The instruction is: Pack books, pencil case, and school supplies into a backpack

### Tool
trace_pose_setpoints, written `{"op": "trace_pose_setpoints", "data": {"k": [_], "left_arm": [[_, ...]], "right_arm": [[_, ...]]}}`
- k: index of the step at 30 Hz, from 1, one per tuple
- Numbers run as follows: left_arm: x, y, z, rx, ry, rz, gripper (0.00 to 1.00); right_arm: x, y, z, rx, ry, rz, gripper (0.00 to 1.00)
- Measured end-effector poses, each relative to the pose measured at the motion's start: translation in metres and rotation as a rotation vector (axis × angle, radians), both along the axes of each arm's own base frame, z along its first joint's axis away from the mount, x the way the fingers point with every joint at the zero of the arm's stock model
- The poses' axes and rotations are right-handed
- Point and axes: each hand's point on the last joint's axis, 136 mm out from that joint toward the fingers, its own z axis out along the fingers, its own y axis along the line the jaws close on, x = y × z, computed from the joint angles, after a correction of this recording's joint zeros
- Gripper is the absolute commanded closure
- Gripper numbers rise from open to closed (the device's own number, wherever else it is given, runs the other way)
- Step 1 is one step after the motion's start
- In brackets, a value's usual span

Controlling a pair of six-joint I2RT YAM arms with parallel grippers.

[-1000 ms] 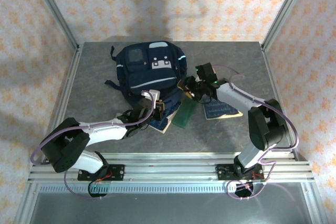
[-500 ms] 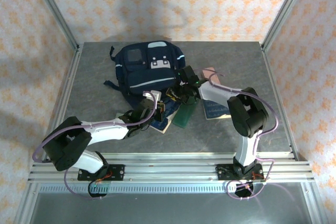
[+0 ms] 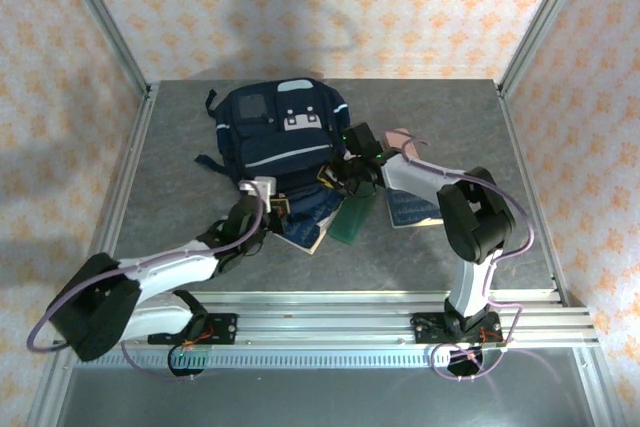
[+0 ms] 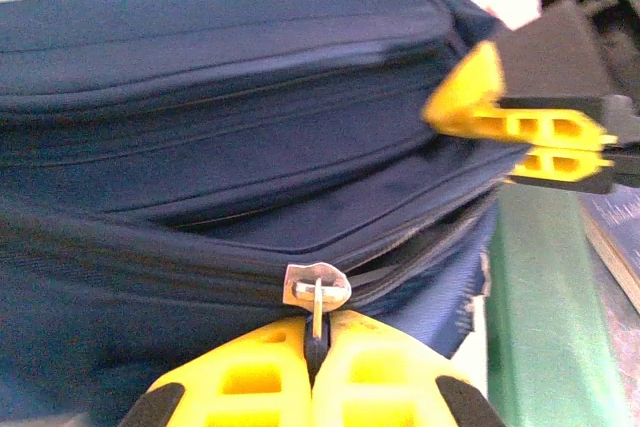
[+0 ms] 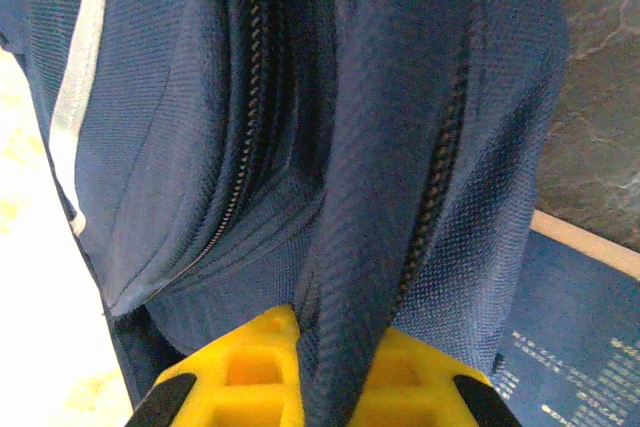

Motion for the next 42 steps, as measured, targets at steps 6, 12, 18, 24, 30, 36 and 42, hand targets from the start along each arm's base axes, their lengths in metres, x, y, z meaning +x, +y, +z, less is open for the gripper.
{"op": "trace_pose_setpoints", "data": {"k": [6,12,18,24,30,36,42], "left_arm": [[-0.004,0.045,0.003,-0.015,-0.013,0.107,1.00],[-0.006,0.057,-0.007,0.006,0.028,0.137,1.00],[-0.006,0.031,-0.013,0.030,0.055,0.063,1.00],[0.005,-0.012,0.002,0.020,0.025,-0.025,1.00],[0.014,-0.042,0.001,0.024,0.032,-0.075,1.00],[0.017,-0.048,-0.005,0.031,0.045,-0.088,1.00],[0.019,-0.051,-0.006,0.030,0.044,-0.090,1.00]], "right_arm": [[0.008,-0.016,0.014,0.018,-0.031,-0.025,1.00],[0.016,-0.027,0.015,-0.012,-0.037,-0.033,1.00],[0.051,-0.034,0.024,-0.084,-0.062,-0.050,1.00],[0.101,-0.050,0.040,-0.182,-0.132,-0.099,0.69],[0.111,-0.073,0.054,-0.226,-0.184,-0.134,0.48],[0.043,-0.078,0.069,-0.201,-0.171,-0.081,0.41],[-0.006,-0.048,0.087,-0.110,-0.201,-0.002,0.41]]}}
